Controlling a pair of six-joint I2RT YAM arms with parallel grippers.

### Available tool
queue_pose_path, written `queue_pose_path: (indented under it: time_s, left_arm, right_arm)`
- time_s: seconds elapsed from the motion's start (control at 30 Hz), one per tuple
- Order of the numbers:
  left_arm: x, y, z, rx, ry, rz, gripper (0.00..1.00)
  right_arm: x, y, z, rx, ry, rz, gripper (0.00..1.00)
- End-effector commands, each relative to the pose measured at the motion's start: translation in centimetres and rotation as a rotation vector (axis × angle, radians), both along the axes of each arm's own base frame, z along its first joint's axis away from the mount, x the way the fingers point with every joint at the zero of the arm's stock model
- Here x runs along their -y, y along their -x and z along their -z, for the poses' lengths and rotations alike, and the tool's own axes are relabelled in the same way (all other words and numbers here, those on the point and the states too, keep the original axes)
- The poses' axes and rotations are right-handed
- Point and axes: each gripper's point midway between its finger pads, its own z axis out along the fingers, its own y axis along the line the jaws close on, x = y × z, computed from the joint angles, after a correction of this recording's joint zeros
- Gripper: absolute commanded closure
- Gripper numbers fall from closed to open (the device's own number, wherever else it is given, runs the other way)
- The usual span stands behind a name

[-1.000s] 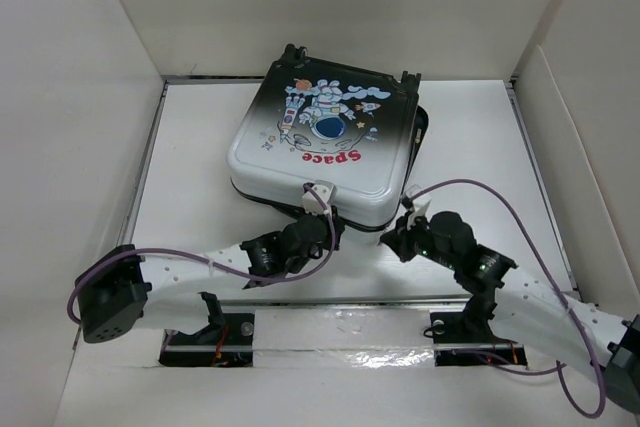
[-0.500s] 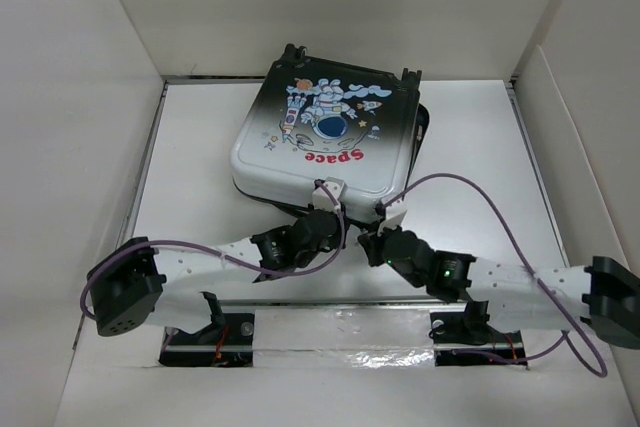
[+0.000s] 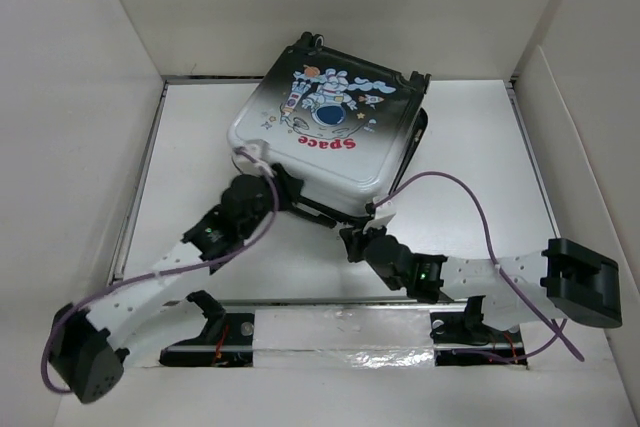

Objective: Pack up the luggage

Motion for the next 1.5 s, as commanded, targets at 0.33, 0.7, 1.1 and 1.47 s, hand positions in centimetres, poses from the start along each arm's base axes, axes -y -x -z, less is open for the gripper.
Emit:
queue_pose_path:
  time_s: [0.33,0.7,1.1,1.47]
  left_arm:
    - [-19.4,-9.1,-9.6,0.2,0.536,-0.586,0.61]
    - [-22.1,-15.1,0.4,-0.079,0.576,-0.647,0.66]
    - [-11.6,-14.0,2.3,-0.101,0.499,-0.422,0.68]
    - [-8.8,-9.5,6.0,-0.114,0.436,-0.32,0.68]
  right_arm:
    - [-3.5,3.9,-4.6,0.032,-0.137,-0.218,1.0]
    - [-2.4,3.9,-5.1,0.045,-0.087,-0.226,1.0]
    - [-6.1,2.3,-6.8,0.094,0.002,-0.305,1.0]
    - [-23.1,1.6,-10.6,0.22,0.106,-0.602,1.0]
